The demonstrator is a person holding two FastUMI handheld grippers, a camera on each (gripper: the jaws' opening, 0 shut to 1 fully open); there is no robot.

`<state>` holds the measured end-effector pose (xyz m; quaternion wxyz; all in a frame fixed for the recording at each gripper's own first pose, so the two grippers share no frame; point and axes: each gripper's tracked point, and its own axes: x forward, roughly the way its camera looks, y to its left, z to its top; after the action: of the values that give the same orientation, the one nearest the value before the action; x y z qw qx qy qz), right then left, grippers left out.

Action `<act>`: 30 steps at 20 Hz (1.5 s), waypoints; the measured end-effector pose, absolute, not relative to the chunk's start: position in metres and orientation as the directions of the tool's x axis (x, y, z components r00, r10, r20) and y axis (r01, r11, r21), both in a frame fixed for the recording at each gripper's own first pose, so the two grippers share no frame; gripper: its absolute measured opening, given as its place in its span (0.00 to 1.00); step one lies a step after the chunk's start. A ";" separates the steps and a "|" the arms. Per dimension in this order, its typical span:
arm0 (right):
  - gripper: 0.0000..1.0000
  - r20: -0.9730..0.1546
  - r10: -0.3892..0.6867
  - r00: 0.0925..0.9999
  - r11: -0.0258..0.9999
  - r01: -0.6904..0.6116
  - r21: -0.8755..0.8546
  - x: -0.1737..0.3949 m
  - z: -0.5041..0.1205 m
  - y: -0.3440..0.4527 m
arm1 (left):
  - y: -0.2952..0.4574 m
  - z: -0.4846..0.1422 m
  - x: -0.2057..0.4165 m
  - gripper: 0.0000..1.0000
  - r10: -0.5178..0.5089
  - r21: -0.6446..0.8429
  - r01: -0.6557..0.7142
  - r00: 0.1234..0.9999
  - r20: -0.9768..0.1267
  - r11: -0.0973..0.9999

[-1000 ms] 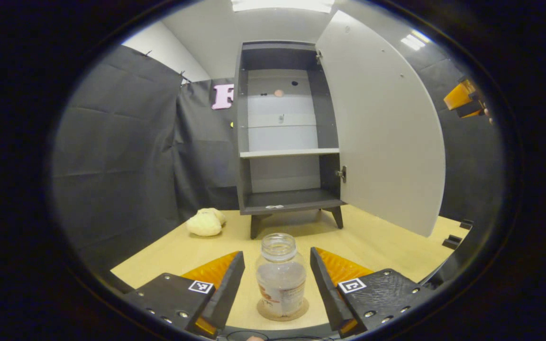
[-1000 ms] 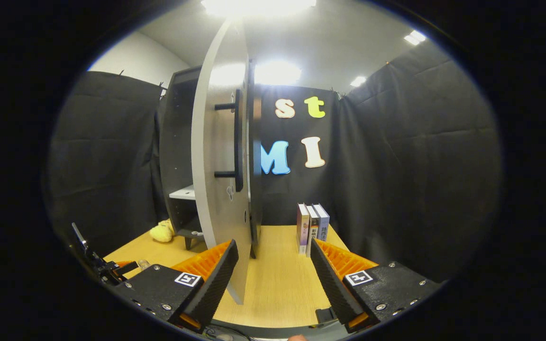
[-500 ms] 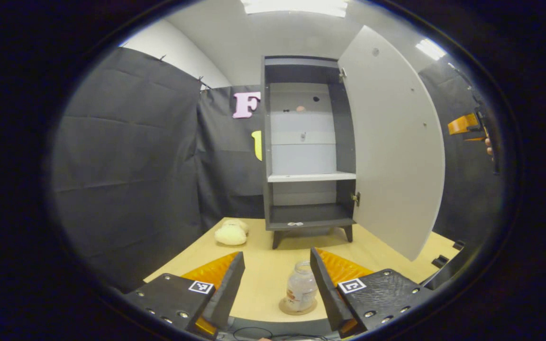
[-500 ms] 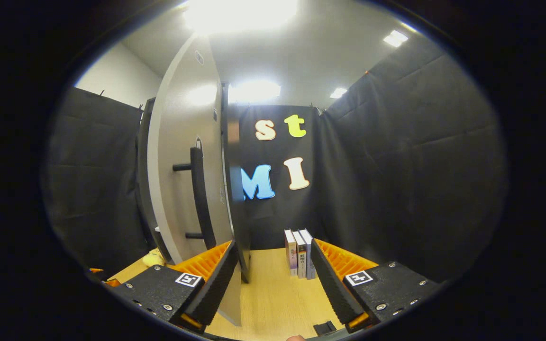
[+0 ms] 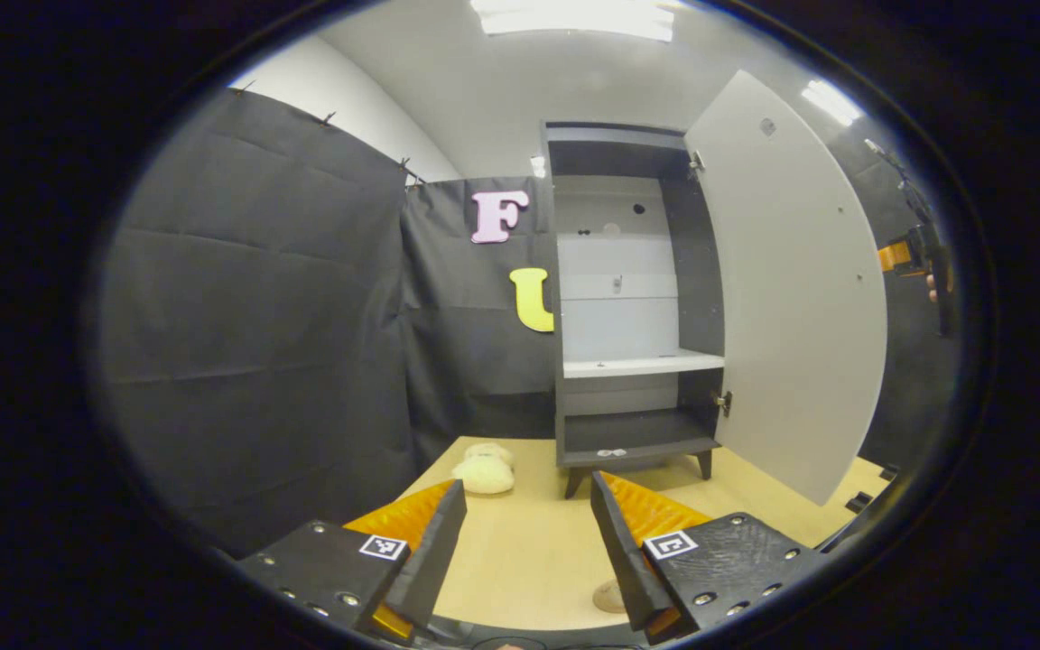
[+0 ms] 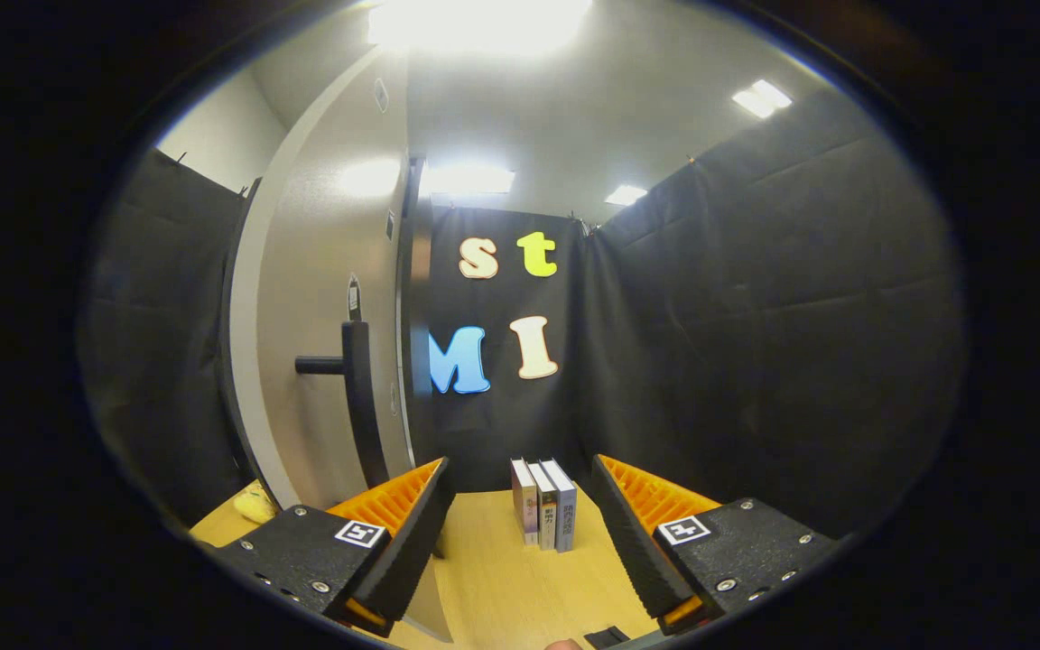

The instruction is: Open the cabinet door with the right hand, grasp the bottle in the cabinet with the left hand and place it on the coaster, then close the cabinet door with the right hand.

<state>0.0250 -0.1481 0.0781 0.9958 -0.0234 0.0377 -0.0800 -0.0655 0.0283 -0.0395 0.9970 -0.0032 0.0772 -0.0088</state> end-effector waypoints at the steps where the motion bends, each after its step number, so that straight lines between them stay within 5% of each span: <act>1: 0.94 -0.065 -0.183 0.981 0.981 0.178 -0.075 0.024 0.078 -0.150 | 0.034 -0.040 -0.060 0.84 -0.021 -0.009 0.020 0.988 -0.153 1.000; 6: 0.90 -0.054 -0.232 0.971 0.967 0.224 -0.124 0.017 0.081 -0.136 | 0.060 -0.047 -0.038 0.79 -0.032 -0.031 0.028 0.988 -0.153 0.999; 14: 0.90 -0.054 -0.222 0.974 0.969 0.214 -0.123 0.010 0.080 -0.090 | 0.074 -0.051 -0.009 0.84 -0.086 -0.049 0.080 0.987 -0.138 0.996; 30: 0.91 -0.039 -0.036 0.999 0.996 0.032 -0.080 0.030 0.073 0.023 | 0.114 -0.068 0.018 0.84 -0.091 -0.058 0.084 0.986 -0.138 0.995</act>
<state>0.0301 0.0234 0.0734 0.9989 -0.0398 0.0202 -0.0170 0.0182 0.1142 -0.0676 0.9962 -0.0262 0.0706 -0.0438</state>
